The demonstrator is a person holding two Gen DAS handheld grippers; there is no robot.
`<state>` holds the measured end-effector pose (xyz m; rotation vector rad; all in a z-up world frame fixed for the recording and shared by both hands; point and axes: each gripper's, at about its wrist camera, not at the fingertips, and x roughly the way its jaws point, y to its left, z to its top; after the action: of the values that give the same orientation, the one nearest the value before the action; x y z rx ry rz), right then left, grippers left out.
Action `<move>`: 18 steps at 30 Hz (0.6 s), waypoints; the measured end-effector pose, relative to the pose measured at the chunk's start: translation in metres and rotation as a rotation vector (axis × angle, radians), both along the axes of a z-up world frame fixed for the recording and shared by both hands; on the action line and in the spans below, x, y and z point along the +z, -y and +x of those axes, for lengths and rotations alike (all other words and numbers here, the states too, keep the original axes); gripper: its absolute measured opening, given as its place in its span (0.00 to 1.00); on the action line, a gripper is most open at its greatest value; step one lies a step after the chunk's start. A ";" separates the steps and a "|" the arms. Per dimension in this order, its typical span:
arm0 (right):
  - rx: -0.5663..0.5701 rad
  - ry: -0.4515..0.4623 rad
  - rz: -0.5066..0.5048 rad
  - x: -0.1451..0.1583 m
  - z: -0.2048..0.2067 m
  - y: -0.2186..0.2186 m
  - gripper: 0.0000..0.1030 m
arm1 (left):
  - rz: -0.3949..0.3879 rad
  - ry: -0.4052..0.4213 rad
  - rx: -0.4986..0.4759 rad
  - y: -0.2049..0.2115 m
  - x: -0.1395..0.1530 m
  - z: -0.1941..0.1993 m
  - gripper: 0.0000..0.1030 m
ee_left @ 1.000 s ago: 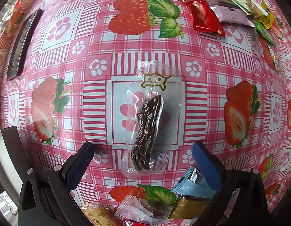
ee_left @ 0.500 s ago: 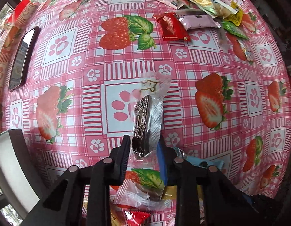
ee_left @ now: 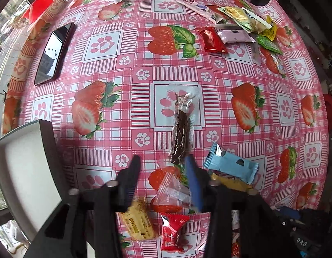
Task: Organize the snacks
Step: 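Carry both snacks to the white tray and open both tools to release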
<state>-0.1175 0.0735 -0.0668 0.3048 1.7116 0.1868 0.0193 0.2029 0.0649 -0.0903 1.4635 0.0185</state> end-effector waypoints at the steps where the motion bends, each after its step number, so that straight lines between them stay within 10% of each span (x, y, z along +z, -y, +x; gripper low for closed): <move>1: 0.007 0.005 -0.002 0.003 -0.002 0.000 0.27 | 0.009 0.000 0.012 0.000 -0.005 0.003 0.59; 16: 0.014 -0.067 -0.095 -0.016 -0.037 0.013 0.28 | 0.127 -0.018 -0.107 0.044 -0.052 0.035 0.65; 18: -0.002 -0.072 -0.106 -0.016 -0.045 0.017 0.54 | 0.127 -0.014 -0.108 0.046 -0.053 0.035 0.67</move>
<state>-0.1630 0.0567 -0.0832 0.2373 1.7849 0.0837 0.0542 0.1568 0.0122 0.0929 1.4754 0.0238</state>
